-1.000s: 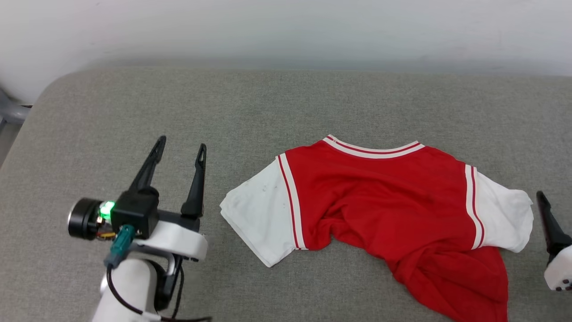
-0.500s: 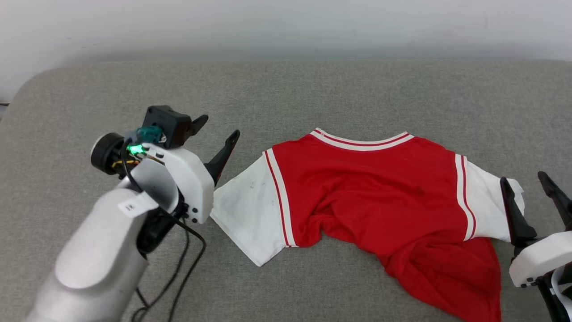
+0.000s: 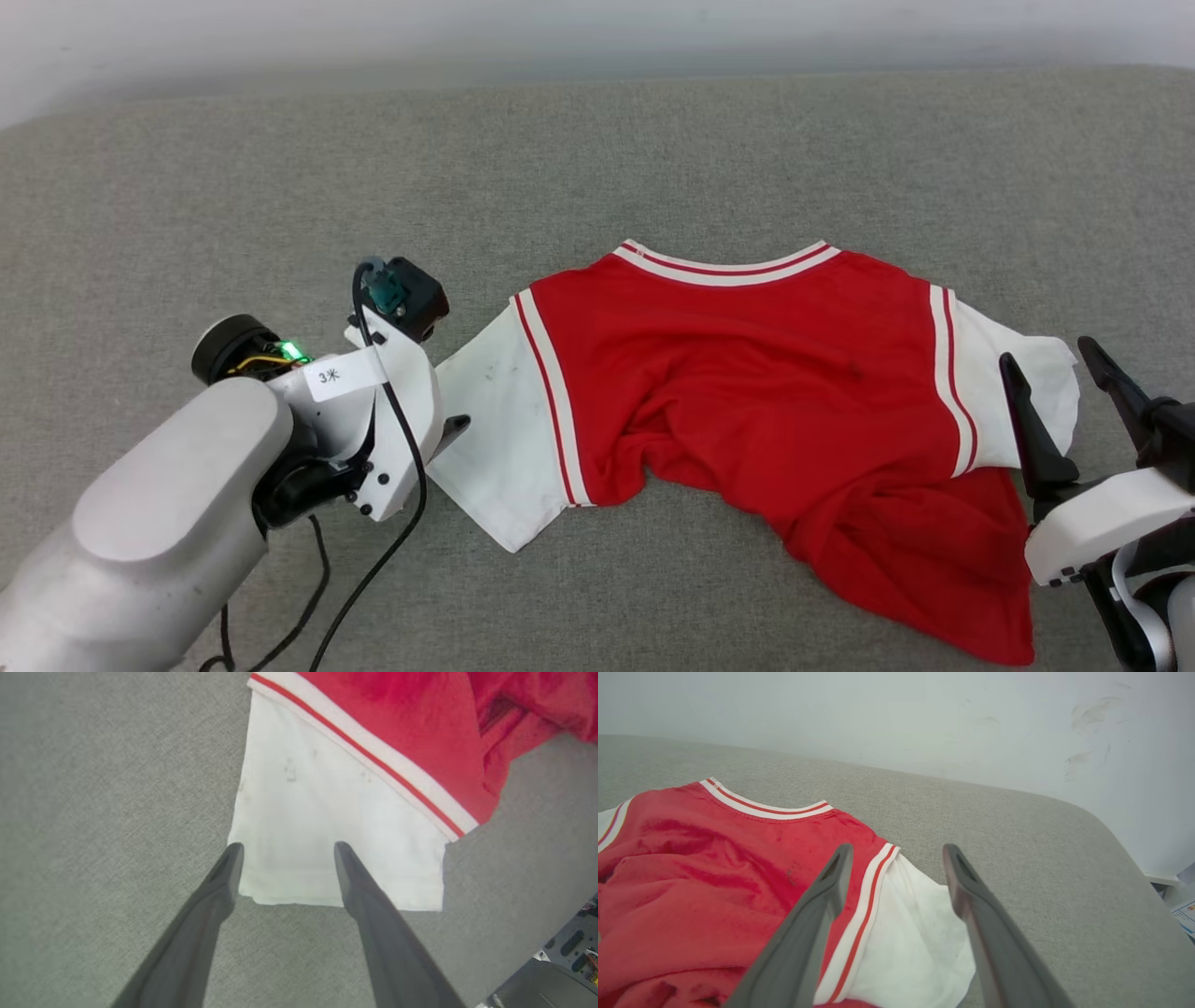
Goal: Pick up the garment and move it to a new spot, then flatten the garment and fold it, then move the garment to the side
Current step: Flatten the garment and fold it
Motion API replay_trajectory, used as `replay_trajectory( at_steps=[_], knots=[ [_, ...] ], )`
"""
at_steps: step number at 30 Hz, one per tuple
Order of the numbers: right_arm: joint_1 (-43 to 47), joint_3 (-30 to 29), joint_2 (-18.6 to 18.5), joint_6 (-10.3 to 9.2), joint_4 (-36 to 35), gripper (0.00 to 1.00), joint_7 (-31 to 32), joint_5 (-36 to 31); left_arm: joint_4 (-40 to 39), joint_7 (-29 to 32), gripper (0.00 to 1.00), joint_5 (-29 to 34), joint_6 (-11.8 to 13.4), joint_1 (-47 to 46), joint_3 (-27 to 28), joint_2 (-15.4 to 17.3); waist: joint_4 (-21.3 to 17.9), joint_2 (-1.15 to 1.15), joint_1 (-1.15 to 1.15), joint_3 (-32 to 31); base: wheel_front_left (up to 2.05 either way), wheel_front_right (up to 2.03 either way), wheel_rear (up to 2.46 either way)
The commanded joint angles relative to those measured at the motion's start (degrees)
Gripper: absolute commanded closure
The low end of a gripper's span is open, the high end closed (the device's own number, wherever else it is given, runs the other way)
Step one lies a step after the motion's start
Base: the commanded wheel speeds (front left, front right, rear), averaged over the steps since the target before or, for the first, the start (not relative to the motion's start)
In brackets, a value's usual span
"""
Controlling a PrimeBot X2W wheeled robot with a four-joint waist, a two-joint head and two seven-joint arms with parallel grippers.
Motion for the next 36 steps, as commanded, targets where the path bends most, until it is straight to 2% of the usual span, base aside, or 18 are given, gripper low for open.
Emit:
replay_trajectory(
  at_steps=[1, 6, 15, 17, 20, 27, 32, 36],
  knots=[
    [-1.0, 0.2, 0.3, -0.08, 0.0, 0.00, 0.0, -0.2, 0.8, 0.4, 0.00, -0.4, 0.0, -1.2, -0.8, 0.5, -0.6, 0.00, 0.00, 0.8, 0.00, 0.00, 0.00],
    [-2.4, 1.1, 0.3, -0.08, 0.6, 0.00, -0.5, -0.4, 6.7, 0.9, 0.00, -0.7, 0.0, -3.8, -6.3, 1.4, -1.7, 0.00, 0.00, 2.4, 0.00, 0.00, 0.00],
    [-3.2, 2.4, 0.2, -0.08, 2.1, 0.00, -1.3, -0.6, 15.4, -0.3, 0.00, -3.9, 0.1, -3.4, -15.1, 0.3, -2.7, 0.00, 0.00, 3.8, 0.00, 0.00, 0.00],
    [-3.2, 2.5, 0.3, -0.08, 2.3, 0.00, -1.5, -0.6, 15.6, -0.7, 1.00, -5.0, 0.1, -3.4, -17.1, 0.4, -2.5, 0.00, 0.00, 3.9, 0.00, 0.00, 0.00],
    [-3.1, 2.6, 0.3, -0.08, 2.6, 0.00, -1.7, -0.3, 15.7, -4.0, 1.00, -6.0, 0.1, -5.6, -17.5, 1.0, -2.1, 0.00, 0.00, 3.7, 0.00, 0.00, 0.00],
    [-1.9, 2.1, -0.4, -0.08, 2.6, 0.00, -1.9, 0.4, 19.0, -14.8, 1.00, -6.7, 0.1, -11.3, -13.4, 3.4, -1.2, 0.00, 0.00, 2.4, 0.00, 0.00, 0.00],
    [-1.0, 0.8, -1.0, -0.08, 2.6, 0.00, -2.0, 0.6, 23.5, -18.9, 1.00, -6.0, 0.9, -11.8, -11.9, 4.8, -1.4, 0.00, 0.00, 1.7, 0.00, 0.00, 0.00],
    [-0.6, 0.0, -1.2, -0.08, 2.8, 0.00, -1.6, 0.7, 27.3, -20.9, 1.00, -6.5, 1.4, -9.9, -11.7, 4.4, -1.7, 0.00, 0.00, 1.8, 0.00, 0.00, 0.00]
  ],
)
